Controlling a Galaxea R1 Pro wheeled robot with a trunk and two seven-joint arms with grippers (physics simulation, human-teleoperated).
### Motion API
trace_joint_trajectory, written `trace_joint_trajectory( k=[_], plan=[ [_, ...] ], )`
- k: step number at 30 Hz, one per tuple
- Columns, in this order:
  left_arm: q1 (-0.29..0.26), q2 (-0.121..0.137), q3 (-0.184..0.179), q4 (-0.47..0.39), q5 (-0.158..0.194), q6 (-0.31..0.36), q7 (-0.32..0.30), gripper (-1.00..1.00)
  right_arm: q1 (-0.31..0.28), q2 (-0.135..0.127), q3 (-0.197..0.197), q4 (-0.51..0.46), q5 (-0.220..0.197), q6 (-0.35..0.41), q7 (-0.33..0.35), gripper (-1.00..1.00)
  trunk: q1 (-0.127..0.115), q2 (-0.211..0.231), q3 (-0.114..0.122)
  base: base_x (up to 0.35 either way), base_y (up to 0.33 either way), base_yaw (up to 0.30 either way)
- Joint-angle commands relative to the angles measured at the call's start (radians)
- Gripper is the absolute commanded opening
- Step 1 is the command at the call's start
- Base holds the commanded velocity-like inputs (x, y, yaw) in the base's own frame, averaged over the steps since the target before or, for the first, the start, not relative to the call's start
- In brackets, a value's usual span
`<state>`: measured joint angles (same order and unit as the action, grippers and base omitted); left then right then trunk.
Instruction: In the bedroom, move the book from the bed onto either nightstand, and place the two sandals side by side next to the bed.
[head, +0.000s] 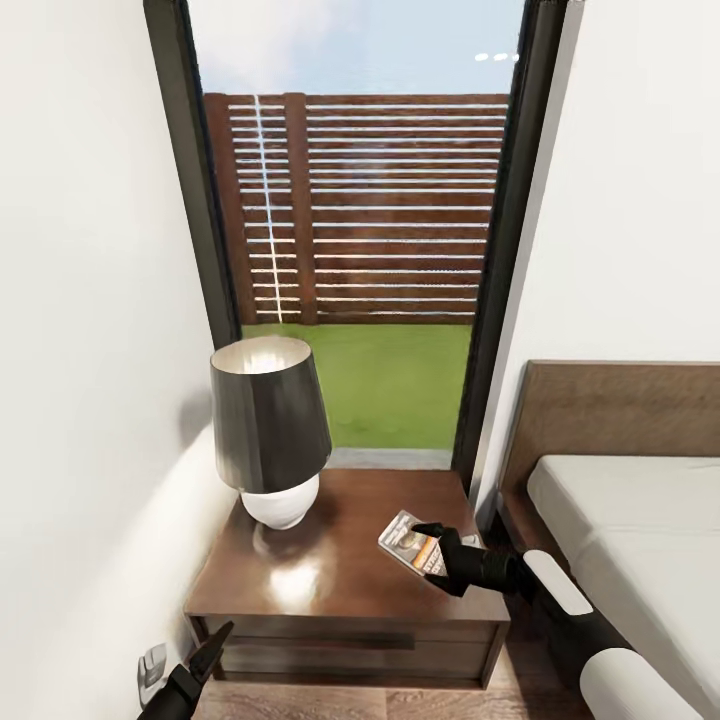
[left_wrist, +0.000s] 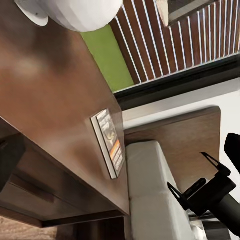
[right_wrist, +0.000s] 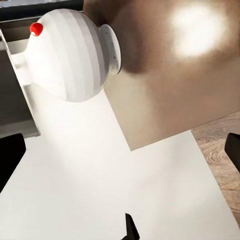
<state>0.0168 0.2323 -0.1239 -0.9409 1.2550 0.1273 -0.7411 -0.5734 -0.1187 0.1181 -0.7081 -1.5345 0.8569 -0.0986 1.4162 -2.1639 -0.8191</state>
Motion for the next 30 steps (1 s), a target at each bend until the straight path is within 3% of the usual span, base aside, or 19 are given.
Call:
trace_joint_trajectory(
  k=[1, 11, 20, 22, 25, 26, 27, 30],
  plan=[
    [0.0, 0.001, -0.001, -0.001, 0.011, 0.01, -0.001, 1.0, 0.0, -0.001, 0.003, -0.001, -0.01, 0.0, -0.01, 1.0, -0.004, 0.007, 0.002, 0.0, 0.0, 0.0],
    [0.0, 0.012, 0.0, -0.001, 0.008, 0.012, 0.001, 1.0, 0.0, -0.006, 0.003, -0.001, -0.006, 0.005, -0.007, 1.0, -0.042, 0.077, 0.034, 0.0, 0.0, 0.0],
    [0.0, 0.024, -0.009, 0.002, -0.001, 0.012, 0.004, 1.0, 0.004, -0.064, 0.013, 0.0, 0.013, 0.008, -0.006, 1.0, -0.077, 0.14, 0.062, 0.0, 0.0, 0.0],
    [0.0, 0.024, -0.011, 0.012, -0.021, 0.012, 0.005, 1.0, 0.005, -0.077, 0.015, 0.0, 0.029, 0.008, -0.006, 1.0, -0.085, 0.154, 0.068, 0.0, 0.0, 0.0],
    [0.0, 0.025, -0.012, 0.049, -0.078, 0.011, 0.004, 1.0, 0.006, -0.094, 0.016, 0.004, 0.07, 0.009, -0.005, 1.0, -0.096, 0.175, 0.078, 0.0, 0.0, 0.0],
    [0.0, 0.025, -0.012, 0.049, -0.078, 0.011, 0.004, 1.0, 0.006, -0.094, 0.016, 0.004, 0.07, 0.009, -0.005, 1.0, -0.1, 0.182, 0.081, 0.0, 0.0, 0.0],
    [0.0, 0.025, -0.011, 0.079, -0.128, 0.012, 0.001, 1.0, 0.008, -0.101, 0.016, 0.015, 0.102, 0.009, -0.005, 1.0, -0.104, 0.189, 0.084, 0.0, 0.0, 0.0],
    [0.0, 0.025, -0.01, 0.116, -0.205, 0.012, -0.001, 1.0, 0.012, -0.107, 0.016, 0.046, 0.147, 0.01, -0.002, 1.0, -0.115, 0.21, 0.093, 0.0, 0.0, 0.0]
  ],
)
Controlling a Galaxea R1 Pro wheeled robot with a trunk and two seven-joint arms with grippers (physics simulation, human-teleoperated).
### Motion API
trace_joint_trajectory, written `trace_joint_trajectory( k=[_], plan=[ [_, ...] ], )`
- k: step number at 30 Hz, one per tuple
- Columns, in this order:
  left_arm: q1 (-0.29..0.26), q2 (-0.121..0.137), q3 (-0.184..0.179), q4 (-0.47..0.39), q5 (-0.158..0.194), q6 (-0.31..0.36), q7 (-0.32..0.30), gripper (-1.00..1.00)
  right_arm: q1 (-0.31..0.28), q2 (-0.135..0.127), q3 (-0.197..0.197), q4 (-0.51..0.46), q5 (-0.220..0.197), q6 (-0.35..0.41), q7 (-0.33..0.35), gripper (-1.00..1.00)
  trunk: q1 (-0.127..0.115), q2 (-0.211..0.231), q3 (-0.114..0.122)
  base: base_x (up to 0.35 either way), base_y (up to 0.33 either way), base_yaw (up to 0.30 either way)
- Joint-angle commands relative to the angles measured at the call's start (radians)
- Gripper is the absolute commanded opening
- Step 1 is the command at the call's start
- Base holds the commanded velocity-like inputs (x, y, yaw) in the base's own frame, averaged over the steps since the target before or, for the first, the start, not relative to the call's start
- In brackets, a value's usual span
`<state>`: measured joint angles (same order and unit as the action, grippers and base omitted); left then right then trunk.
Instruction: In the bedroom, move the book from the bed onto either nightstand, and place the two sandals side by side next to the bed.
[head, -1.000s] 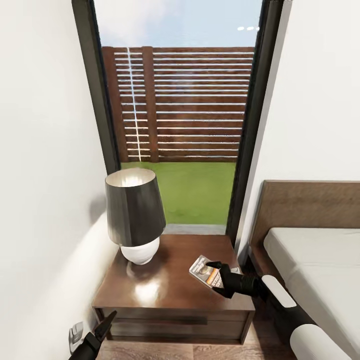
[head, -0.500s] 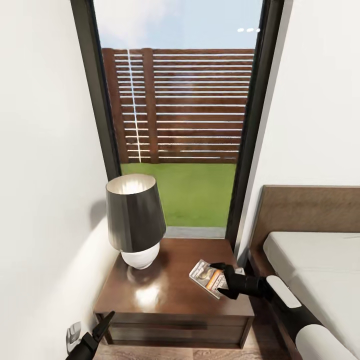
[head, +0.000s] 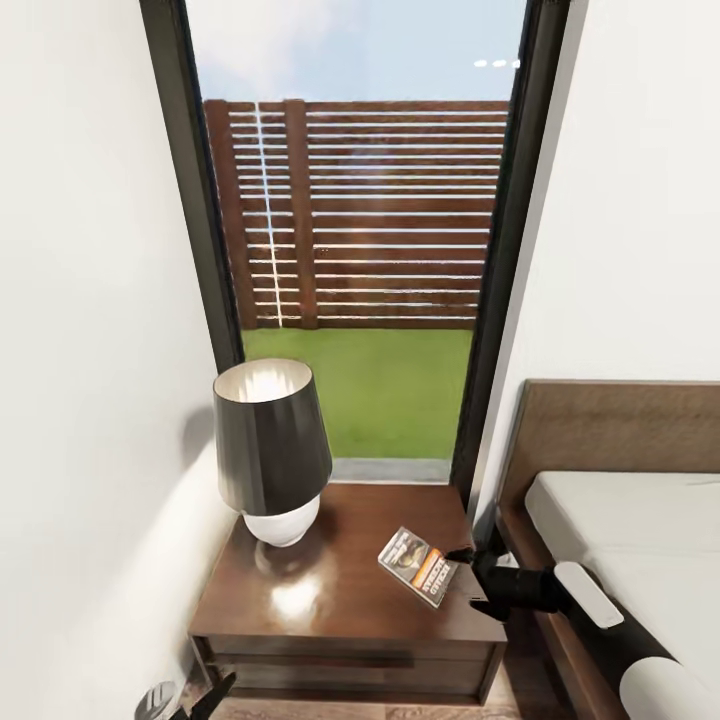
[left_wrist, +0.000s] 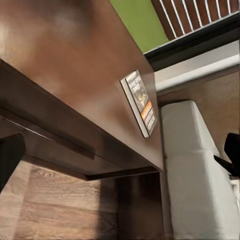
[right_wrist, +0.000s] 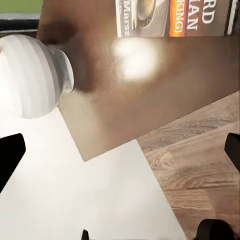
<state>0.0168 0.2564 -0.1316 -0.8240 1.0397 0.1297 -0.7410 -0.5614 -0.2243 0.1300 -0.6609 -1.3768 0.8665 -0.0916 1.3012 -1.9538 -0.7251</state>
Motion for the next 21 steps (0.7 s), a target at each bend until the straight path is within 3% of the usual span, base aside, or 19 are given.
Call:
trace_joint_trajectory(
  k=[1, 7, 8, 13, 14, 15, 21],
  plan=[
    [0.0, 0.001, -0.002, 0.009, -0.015, 0.01, -0.001, 1.0, 0.001, -0.002, 0.004, 0.012, 0.002, 0.0, -0.008, 1.0, -0.004, 0.007, 0.002, 0.0, 0.0, 0.0],
    [0.0, 0.0, -0.003, 0.039, -0.126, 0.009, 0.0, 1.0, 0.004, -0.005, 0.005, 0.115, 0.078, -0.002, 0.018, 1.0, -0.027, 0.049, 0.021, 0.0, 0.0, 0.0],
    [0.0, -0.001, -0.004, 0.042, -0.15, 0.009, 0.001, 1.0, 0.005, -0.005, 0.006, 0.146, 0.111, -0.004, 0.034, 1.0, -0.031, 0.056, 0.024, 0.0, 0.0, 0.0],
    [0.0, -0.007, -0.005, 0.048, -0.193, 0.008, 0.003, 1.0, 0.007, -0.002, 0.006, 0.215, 0.212, -0.007, 0.093, 1.0, -0.05, 0.091, 0.04, 0.0, 0.0, 0.0],
    [0.0, -0.011, -0.006, 0.05, -0.219, 0.008, 0.005, 1.0, 0.008, 0.0, 0.007, 0.274, 0.297, -0.01, 0.155, 1.0, -0.054, 0.098, 0.043, 0.0, 0.0, 0.0],
    [0.0, -0.012, -0.006, 0.054, -0.23, 0.008, 0.005, 1.0, 0.008, 0.001, 0.007, 0.303, 0.335, -0.013, 0.189, 1.0, -0.058, 0.105, 0.046, 0.0, 0.0, 0.0],
    [0.0, -0.015, -0.005, 0.082, -0.247, 0.007, 0.006, 1.0, 0.009, 0.0, 0.006, 0.383, 0.43, -0.06, 0.281, 1.0, -0.081, 0.147, 0.065, 0.0, 0.0, 0.0]
  ],
)
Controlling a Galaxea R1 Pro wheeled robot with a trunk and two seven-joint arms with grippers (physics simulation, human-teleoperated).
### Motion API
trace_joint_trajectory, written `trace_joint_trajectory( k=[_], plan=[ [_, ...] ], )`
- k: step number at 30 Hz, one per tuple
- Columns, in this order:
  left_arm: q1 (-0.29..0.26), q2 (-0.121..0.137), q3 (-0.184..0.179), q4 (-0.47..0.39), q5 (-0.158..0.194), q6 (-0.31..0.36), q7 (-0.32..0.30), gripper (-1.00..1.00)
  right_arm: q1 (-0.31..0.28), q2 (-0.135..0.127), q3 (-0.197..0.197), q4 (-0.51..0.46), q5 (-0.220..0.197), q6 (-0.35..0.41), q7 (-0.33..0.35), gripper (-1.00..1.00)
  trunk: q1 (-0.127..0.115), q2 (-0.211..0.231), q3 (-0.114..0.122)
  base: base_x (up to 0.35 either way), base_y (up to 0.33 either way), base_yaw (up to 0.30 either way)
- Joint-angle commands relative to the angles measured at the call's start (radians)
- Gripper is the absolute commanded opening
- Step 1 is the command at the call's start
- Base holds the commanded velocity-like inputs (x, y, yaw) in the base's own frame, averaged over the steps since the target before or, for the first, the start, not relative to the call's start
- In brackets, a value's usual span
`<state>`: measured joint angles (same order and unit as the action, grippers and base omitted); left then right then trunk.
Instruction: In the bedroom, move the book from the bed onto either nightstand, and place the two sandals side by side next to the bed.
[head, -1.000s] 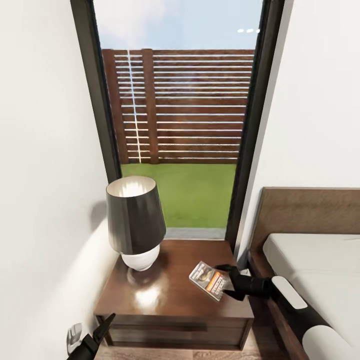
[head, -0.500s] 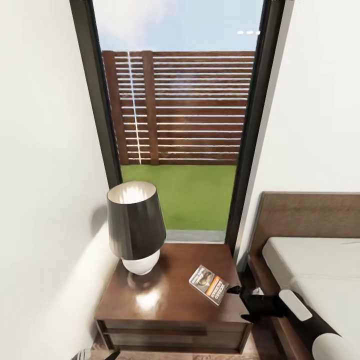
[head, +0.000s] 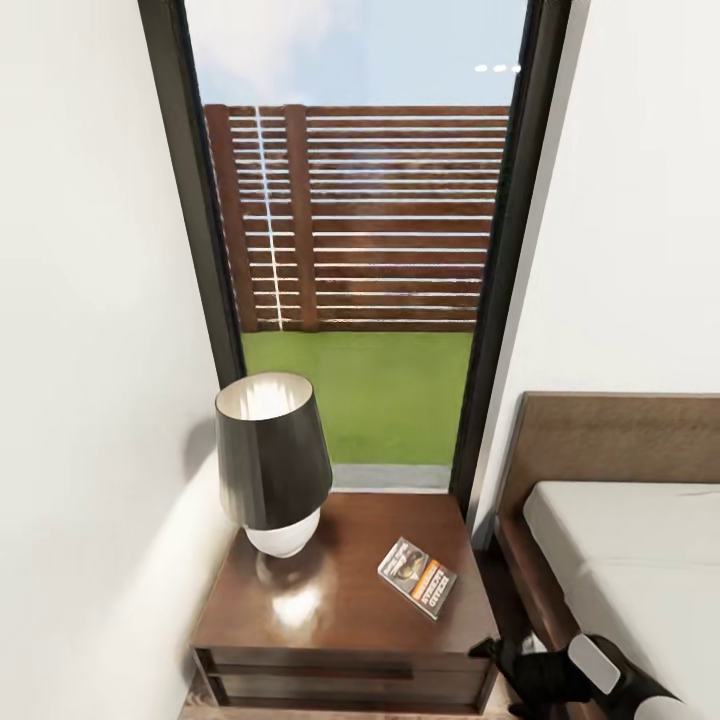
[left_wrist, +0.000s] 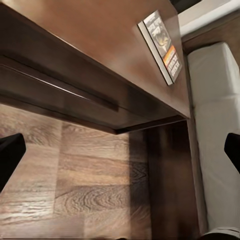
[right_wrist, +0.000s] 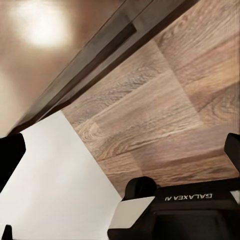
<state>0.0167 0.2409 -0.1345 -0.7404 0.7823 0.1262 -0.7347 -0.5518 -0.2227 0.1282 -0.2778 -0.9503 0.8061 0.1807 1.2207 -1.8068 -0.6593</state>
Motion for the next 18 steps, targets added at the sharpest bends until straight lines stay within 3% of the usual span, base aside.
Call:
trace_joint_trajectory(
  k=[1, 7, 18],
  plan=[
    [0.0, 0.001, -0.002, 0.002, 0.01, 0.01, 0.0, 1.0, -0.001, -0.001, 0.008, 0.009, 0.013, -0.01, 0.017, 1.0, -0.004, 0.007, 0.002, 0.0, 0.0, 0.0],
    [0.0, 0.0, -0.003, 0.024, 0.006, 0.006, 0.0, 1.0, 0.0, -0.001, 0.008, 0.079, 0.07, -0.07, 0.047, 1.0, -0.027, 0.049, 0.021, 0.0, 0.0, 0.0],
    [0.0, 0.0, -0.013, 0.065, 0.003, 0.0, 0.0, 1.0, 0.0, 0.003, 0.012, 0.17, 0.124, -0.14, 0.053, 1.0, -0.069, 0.126, 0.056, 0.0, 0.0, 0.0]
  ],
)
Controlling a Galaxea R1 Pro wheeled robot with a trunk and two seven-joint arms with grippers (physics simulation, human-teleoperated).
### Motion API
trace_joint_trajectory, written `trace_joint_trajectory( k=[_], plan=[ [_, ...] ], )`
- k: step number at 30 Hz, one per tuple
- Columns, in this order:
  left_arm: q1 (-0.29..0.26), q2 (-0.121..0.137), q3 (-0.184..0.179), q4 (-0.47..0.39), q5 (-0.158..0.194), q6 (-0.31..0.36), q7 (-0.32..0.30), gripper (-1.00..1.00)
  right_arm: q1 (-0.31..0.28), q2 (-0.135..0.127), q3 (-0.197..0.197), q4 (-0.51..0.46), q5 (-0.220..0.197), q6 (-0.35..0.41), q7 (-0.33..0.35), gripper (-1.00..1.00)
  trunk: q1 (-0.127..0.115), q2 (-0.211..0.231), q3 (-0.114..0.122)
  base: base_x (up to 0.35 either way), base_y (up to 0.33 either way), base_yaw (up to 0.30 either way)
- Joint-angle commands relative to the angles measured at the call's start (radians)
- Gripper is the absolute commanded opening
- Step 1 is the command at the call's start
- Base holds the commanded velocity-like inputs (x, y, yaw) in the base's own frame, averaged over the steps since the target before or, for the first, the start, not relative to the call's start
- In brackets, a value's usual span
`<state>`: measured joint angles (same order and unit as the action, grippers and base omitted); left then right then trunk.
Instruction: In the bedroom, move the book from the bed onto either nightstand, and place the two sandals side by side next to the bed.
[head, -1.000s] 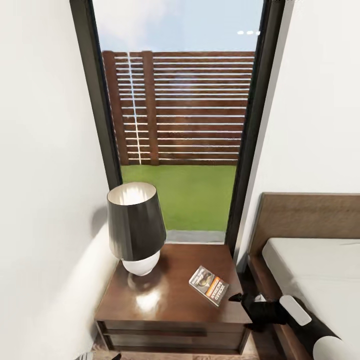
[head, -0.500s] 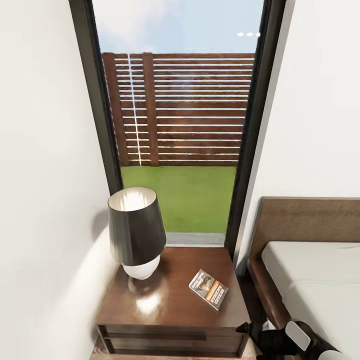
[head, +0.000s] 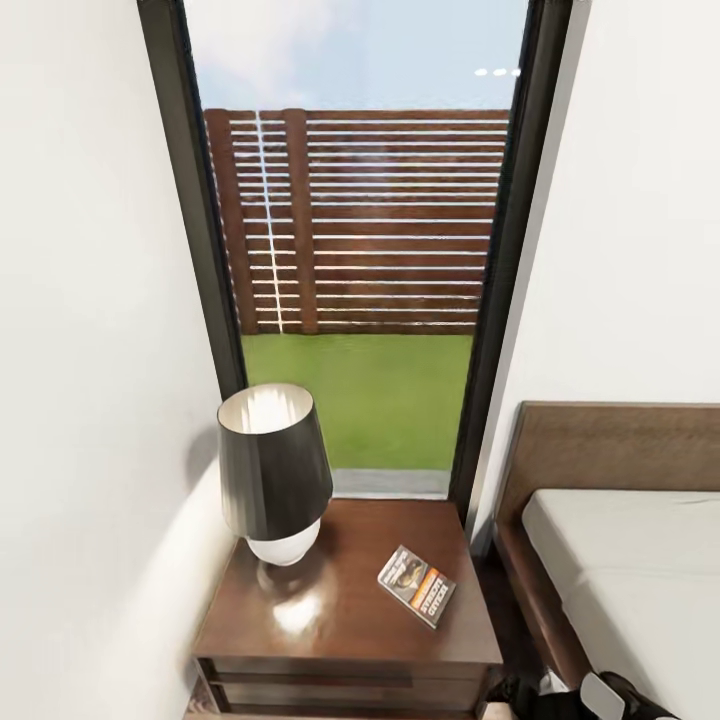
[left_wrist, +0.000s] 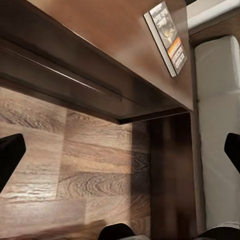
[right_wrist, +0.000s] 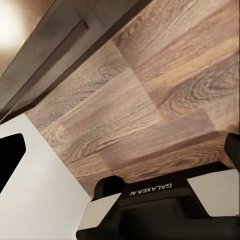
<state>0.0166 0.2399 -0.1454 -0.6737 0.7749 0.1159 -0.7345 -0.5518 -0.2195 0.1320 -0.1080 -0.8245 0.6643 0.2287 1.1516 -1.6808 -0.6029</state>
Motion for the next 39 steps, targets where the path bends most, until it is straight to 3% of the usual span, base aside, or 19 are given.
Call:
trace_joint_trajectory(
  k=[1, 8, 14, 22, 25, 32, 39],
  plan=[
    [0.0, 0.001, -0.004, 0.005, 0.01, 0.01, 0.0, 1.0, 0.0, 0.0, 0.008, 0.011, 0.003, -0.006, 0.006, 1.0, -0.004, 0.007, 0.002, 0.0, 0.0, 0.0],
    [0.0, 0.001, -0.048, 0.082, 0.004, 0.003, 0.001, 1.0, 0.0, 0.004, 0.009, 0.116, 0.067, -0.095, 0.007, 1.0, -0.031, 0.056, 0.024, 0.0, 0.0, 0.0],
    [0.0, 0.0, -0.073, 0.138, -0.025, -0.03, 0.002, 1.0, 0.028, 0.004, 0.009, 0.15, 0.108, -0.159, 0.007, 1.0, -0.054, 0.098, 0.043, 0.0, 0.0, 0.0],
    [0.0, -0.003, -0.081, 0.208, -0.049, -0.067, 0.039, 1.0, 0.101, 0.017, 0.008, 0.16, 0.131, -0.252, 0.007, 1.0, -0.084, 0.154, 0.068, 0.0, 0.0, 0.0],
    [0.0, -0.006, -0.082, 0.229, -0.052, -0.077, 0.06, 1.0, 0.141, 0.025, 0.008, 0.161, 0.152, -0.319, 0.007, 1.0, -0.096, 0.175, 0.078, 0.0, 0.0, 0.0],
    [0.0, -0.007, -0.083, 0.25, -0.054, -0.087, 0.076, 1.0, 0.207, 0.031, 0.008, 0.162, 0.207, -0.391, 0.006, 1.0, -0.123, 0.224, 0.1, 0.0, 0.0, 0.0],
    [0.0, -0.006, -0.082, 0.269, -0.054, -0.099, 0.111, 1.0, 0.256, 0.036, 0.009, 0.162, 0.227, -0.461, 0.006, 1.0, -0.15, 0.273, 0.122, 0.0, 0.0, 0.0]
  ],
)
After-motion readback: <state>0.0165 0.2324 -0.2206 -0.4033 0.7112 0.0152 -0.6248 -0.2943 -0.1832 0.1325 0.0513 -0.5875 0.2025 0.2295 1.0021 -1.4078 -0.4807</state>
